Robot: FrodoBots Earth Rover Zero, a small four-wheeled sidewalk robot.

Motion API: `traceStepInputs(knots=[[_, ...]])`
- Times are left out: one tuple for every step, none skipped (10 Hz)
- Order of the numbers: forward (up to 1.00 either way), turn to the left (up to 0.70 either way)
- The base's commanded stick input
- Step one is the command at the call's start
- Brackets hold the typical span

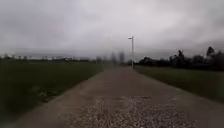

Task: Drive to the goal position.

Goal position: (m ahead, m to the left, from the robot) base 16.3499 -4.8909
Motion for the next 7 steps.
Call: traceStepInputs(knots=[[0.85, 0.02], [0.85, 0.02], [0.85, 0.02], [0.85, 0.02], [0.85, 0.02], [0.85, 0.02], [0.85, 0.02]])
